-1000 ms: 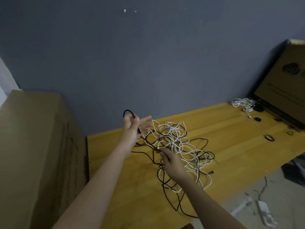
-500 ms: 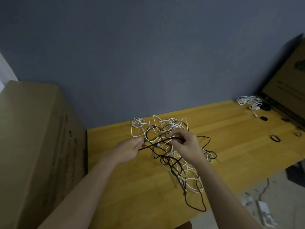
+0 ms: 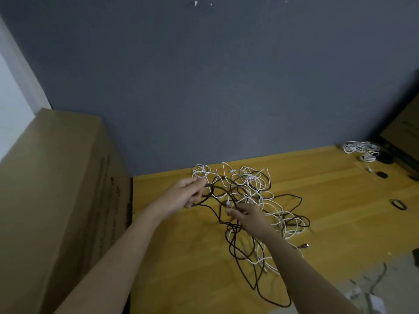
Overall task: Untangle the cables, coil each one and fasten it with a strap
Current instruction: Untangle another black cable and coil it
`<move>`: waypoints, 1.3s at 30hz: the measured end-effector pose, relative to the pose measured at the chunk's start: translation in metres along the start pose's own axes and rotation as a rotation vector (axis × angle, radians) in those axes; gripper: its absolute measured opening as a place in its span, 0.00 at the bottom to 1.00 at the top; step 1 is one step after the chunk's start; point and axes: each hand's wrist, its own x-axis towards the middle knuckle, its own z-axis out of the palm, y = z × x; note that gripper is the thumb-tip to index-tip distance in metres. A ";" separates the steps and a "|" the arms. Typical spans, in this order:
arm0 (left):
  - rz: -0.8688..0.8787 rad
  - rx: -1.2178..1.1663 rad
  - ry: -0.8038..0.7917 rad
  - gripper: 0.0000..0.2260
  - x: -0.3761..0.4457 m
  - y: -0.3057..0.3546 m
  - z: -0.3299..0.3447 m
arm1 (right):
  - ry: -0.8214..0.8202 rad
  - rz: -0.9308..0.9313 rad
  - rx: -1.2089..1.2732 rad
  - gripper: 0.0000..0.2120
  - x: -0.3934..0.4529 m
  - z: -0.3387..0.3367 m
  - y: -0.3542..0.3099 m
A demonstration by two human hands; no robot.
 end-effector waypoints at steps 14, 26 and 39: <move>0.251 -0.093 0.349 0.14 0.059 0.103 -0.017 | 0.393 -0.317 0.527 0.12 0.037 -0.102 -0.147; 0.491 0.026 0.506 0.16 0.086 0.265 -0.024 | 0.817 -0.502 0.374 0.13 0.046 -0.225 -0.272; 0.664 -0.013 0.452 0.17 0.055 0.322 -0.047 | 1.001 -0.745 0.407 0.11 0.009 -0.277 -0.366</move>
